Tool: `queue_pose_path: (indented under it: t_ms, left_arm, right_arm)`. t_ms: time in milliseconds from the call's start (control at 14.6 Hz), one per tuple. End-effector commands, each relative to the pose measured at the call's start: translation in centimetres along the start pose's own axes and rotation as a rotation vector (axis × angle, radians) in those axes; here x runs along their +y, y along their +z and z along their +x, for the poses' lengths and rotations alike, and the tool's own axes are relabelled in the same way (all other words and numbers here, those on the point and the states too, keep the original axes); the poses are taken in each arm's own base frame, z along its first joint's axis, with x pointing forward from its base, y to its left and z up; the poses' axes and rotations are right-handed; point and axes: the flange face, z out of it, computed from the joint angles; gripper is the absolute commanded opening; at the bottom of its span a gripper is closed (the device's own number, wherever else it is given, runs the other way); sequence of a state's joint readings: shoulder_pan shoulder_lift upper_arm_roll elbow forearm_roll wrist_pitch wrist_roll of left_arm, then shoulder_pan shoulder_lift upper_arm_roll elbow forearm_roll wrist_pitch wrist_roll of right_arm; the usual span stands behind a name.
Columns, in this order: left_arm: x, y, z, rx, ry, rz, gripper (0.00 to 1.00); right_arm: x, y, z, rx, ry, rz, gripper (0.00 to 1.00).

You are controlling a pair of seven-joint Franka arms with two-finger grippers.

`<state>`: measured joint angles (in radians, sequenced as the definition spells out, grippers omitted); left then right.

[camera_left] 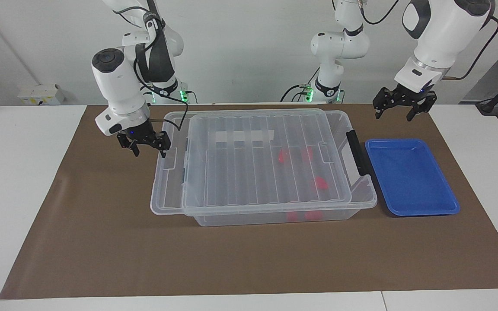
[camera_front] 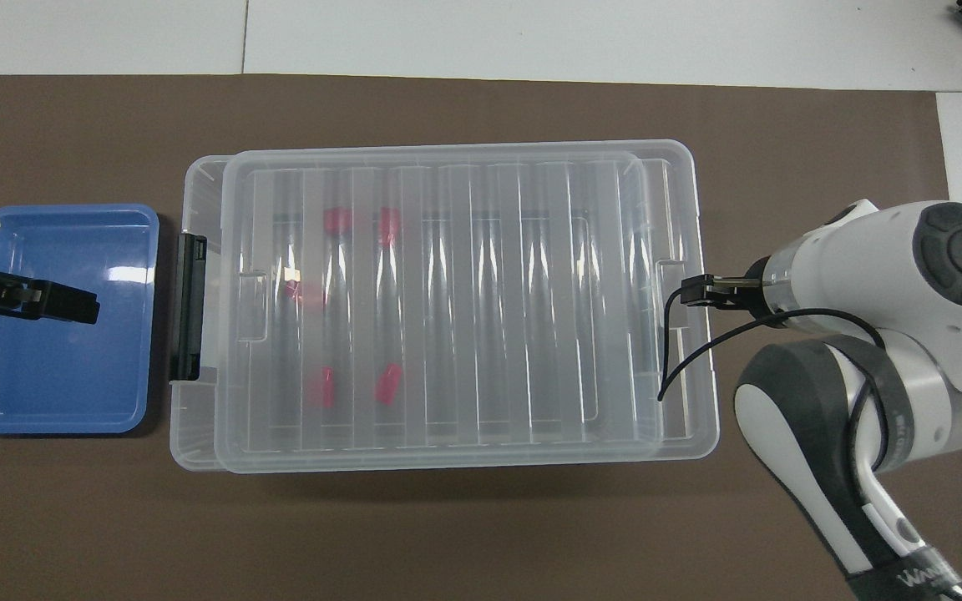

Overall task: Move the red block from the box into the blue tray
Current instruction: 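Slide the lid away with the right gripper while the left gripper reaches in, then lower the left gripper into the box over a red block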

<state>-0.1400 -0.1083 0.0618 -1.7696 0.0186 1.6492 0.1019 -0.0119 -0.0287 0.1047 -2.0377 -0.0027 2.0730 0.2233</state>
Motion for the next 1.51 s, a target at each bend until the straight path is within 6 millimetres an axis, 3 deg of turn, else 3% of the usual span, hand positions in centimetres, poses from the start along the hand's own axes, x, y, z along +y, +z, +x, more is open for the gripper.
queue_pose_path:
  t_ms: [0, 206, 481, 687, 824, 1031, 1443]
  left_arm:
    - [2.8, -0.4, 0.1, 0.02, -0.113, 0.004, 1.0]
    - [7.8, 1.0, 0.1, 0.085, -0.232, -0.01, 1.0]
    - [11.1, 3.4, -0.3, 0.128, -0.325, -0.032, 1.0]
    - [13.0, 6.9, 0.4, 0.136, -0.333, -0.039, 1.0]
    - [13.5, 10.1, 0.7, 0.125, -0.343, -0.035, 1.0]
    - [15.2, 13.4, 2.1, 0.149, -0.495, -0.057, 1.0]
    - [14.6, 15.8, 3.3, 0.19, -0.684, -0.095, 1.0]
  right_arm:
    - [2.8, -0.2, 0.2, -0.006, 0.014, 0.008, 0.94]
    - [5.3, -0.2, 0.4, -0.019, -0.003, 0.004, 0.96]
    - [9.2, -0.1, 0.8, -0.02, -0.003, 0.0, 0.96]
    - [10.7, -0.1, 0.8, -0.019, -0.026, -0.001, 0.96]
    - [12.1, -0.2, 0.9, -0.015, -0.013, -0.002, 0.96]
    - [12.7, -0.2, 1.0, -0.013, -0.007, -0.005, 0.97]
    - [13.6, -0.3, 1.0, -0.008, -0.007, -0.006, 0.97]
